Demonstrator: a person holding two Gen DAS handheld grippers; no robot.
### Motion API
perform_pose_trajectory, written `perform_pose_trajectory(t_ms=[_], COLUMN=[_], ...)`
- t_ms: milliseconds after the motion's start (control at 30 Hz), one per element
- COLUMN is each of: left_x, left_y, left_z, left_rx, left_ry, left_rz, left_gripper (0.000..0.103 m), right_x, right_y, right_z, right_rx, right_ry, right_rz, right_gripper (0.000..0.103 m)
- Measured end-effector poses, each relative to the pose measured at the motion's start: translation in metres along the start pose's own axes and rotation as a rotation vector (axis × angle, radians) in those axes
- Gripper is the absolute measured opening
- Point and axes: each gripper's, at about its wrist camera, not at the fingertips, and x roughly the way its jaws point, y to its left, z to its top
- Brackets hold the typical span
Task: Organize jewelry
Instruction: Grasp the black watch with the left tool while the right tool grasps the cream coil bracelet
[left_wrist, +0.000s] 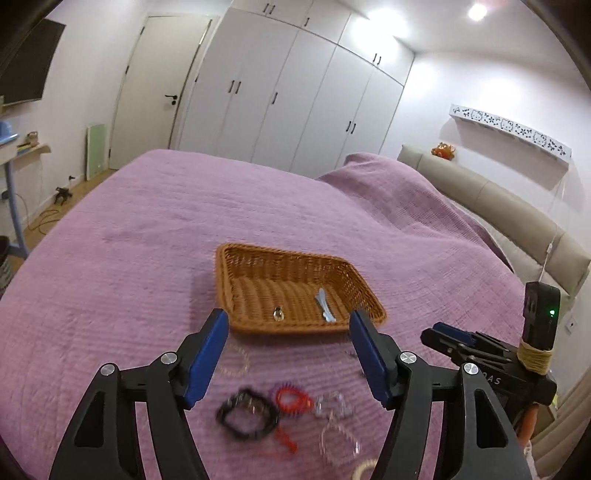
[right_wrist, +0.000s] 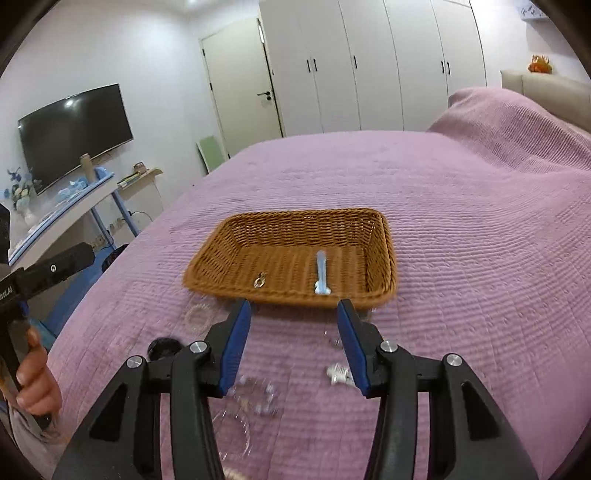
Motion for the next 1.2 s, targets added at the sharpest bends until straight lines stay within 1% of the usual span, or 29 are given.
perform_pose_trajectory(t_ms=[200,333,467,567,667,800,933,1033,1167,1200], left_x=[-0.041,-0.052,-0.054,-0.047,-0.035,-0.019,0.007,0.025,0.048,0.053], left_y=[0.004,0.009,0.016,0.024,0.033,0.046,0.058,0.065,0.071,0.072], left_z=[-0.033,-0.058,-0.081,-0.096,-0.107,-0.113,-0.112,-0.112,-0.111,-0.111], left_rx=[-0.015,-0.023,-0.034,-0.062,-0.098,-0.144,-0.202,-0.247,-0.29,-0.296], left_ry=[-0.006,0.014,0.037,0.061,0.088,0.118,0.166,0.184,0.208,0.216], left_rz=[0.033,0.044,0.065,0.072,0.084,0.104,0.082,0.068,0.09,0.096], left_gripper=[0.07,0.07,0.07,0.069,0.069,0.069,0.069,0.069,0.069,0.069], right_x=[-0.035,-0.052,-0.054,-0.046,-0.031,-0.015,-0.005,0.0,0.005,0.006], right_y=[0.021,0.031,0.035,0.034,0.031,0.027,0.027,0.027,0.027,0.028], right_z=[-0.039,-0.071,-0.101,-0.12,-0.138,-0.152,-0.154,-0.155,-0.156,-0.156], right_rx=[-0.027,-0.048,-0.054,-0.038,-0.028,-0.011,-0.015,-0.01,-0.02,-0.022], right_ry=[-0.008,-0.003,0.021,0.051,0.099,0.151,0.168,0.177,0.19,0.193], right_rz=[-0.014,-0.021,-0.019,-0.019,-0.027,-0.024,-0.034,-0.034,-0.04,-0.04], right_gripper=[0.051,0.051,0.051,0.051,0.051,0.051,0.051,0.049,0.047,0.044])
